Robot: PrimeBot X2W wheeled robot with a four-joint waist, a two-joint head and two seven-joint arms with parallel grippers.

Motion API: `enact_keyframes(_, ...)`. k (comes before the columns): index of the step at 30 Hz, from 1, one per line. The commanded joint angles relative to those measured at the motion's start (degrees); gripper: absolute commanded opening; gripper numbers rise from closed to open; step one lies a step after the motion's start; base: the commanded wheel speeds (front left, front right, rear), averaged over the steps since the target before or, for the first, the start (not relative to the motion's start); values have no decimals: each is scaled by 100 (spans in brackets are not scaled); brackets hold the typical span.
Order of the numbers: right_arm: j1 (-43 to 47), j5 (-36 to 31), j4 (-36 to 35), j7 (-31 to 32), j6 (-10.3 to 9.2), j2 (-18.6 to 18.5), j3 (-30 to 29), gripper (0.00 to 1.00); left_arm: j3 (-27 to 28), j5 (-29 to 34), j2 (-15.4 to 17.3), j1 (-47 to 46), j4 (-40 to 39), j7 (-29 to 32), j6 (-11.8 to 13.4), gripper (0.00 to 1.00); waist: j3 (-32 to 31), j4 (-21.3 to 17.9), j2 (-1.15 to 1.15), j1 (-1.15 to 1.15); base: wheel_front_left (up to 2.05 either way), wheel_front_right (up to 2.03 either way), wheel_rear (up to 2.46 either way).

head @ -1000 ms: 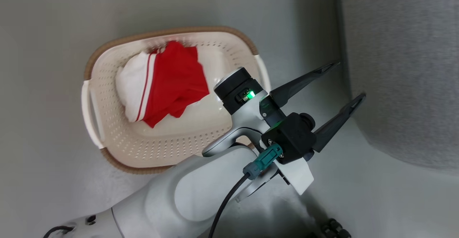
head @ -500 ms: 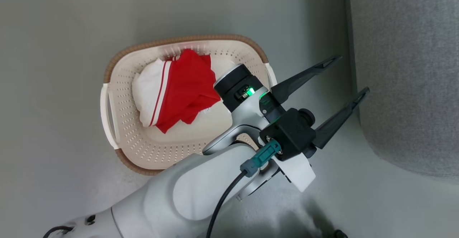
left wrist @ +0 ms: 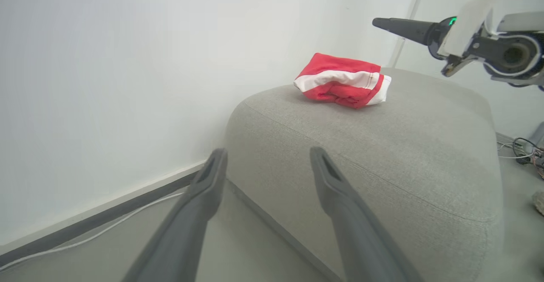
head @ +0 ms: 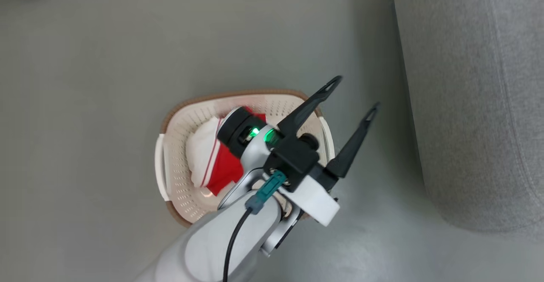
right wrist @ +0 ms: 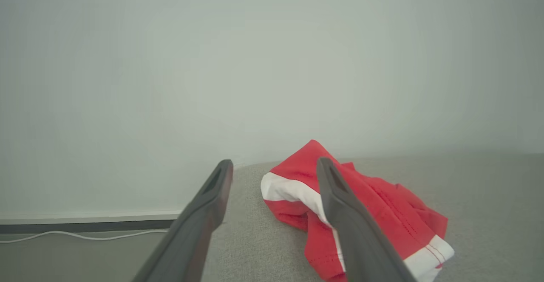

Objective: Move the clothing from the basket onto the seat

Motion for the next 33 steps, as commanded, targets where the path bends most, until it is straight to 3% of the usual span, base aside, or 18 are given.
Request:
enact_keyframes(1,312,-39,-204,-34,16,-174,68,100,227,101,-14,170,-169,-27,45,100,-383,200,0,0,0,0,0)
enact_keyframes(14,1165,-181,-1043,-34,16,144,433,100,1803,611,-14,1630,-239,-27,56,100,-1620,830,0,0,0,0,0)
enact_keyframes(22,1786,-317,-1407,-34,16,421,710,100,2986,921,-14,2481,-222,-27,-176,100,-2203,1144,0,0,0,0,0)
enact_keyframes(33,2489,-647,-1582,-34,16,921,690,100,3773,1086,-14,3187,-185,-27,-436,100,-2700,1196,0,0,0,0,0)
